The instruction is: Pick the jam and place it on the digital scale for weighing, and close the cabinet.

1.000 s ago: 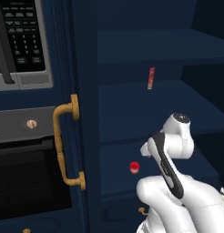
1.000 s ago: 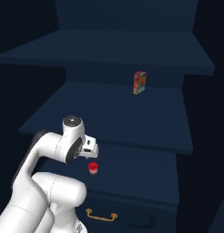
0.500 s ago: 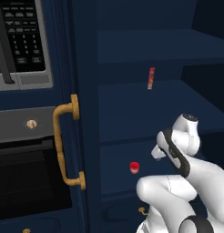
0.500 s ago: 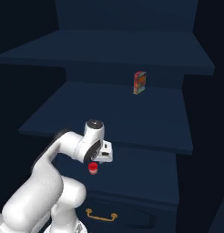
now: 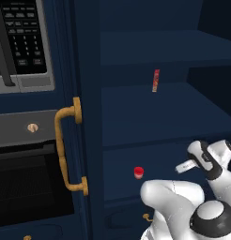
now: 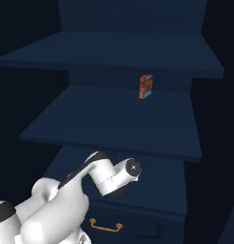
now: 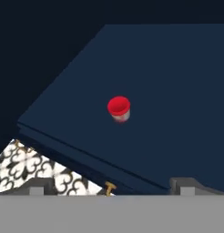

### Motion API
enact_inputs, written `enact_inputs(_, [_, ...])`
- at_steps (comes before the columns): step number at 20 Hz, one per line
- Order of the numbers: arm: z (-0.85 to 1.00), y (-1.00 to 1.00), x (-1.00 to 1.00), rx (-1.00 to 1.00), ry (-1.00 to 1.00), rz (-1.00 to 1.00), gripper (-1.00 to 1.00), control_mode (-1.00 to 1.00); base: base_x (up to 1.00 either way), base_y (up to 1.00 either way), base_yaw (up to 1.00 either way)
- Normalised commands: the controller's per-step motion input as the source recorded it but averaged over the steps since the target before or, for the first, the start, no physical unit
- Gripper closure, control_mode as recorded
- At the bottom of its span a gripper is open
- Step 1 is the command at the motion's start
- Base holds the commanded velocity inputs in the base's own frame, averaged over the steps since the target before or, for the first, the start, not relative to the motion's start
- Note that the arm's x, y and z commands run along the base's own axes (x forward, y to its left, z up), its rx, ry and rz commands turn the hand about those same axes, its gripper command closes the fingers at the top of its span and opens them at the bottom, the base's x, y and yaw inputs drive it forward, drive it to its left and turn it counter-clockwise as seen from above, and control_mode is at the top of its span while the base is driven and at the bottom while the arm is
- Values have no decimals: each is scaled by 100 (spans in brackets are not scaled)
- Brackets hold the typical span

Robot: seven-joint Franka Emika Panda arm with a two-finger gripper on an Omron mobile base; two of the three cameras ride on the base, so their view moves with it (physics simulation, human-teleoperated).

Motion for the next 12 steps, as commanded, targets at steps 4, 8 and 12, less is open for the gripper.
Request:
enact_inputs(4, [-8, -10, 29, 10, -7, 7, -100, -100, 0, 0, 0])
enact_inputs(8, [-18, -42, 20, 10, -12, 18, -100, -100, 0, 0, 0])
enact_inputs(12, [-26, -54, 14, 12, -8, 29, -100, -100, 0, 0, 0])
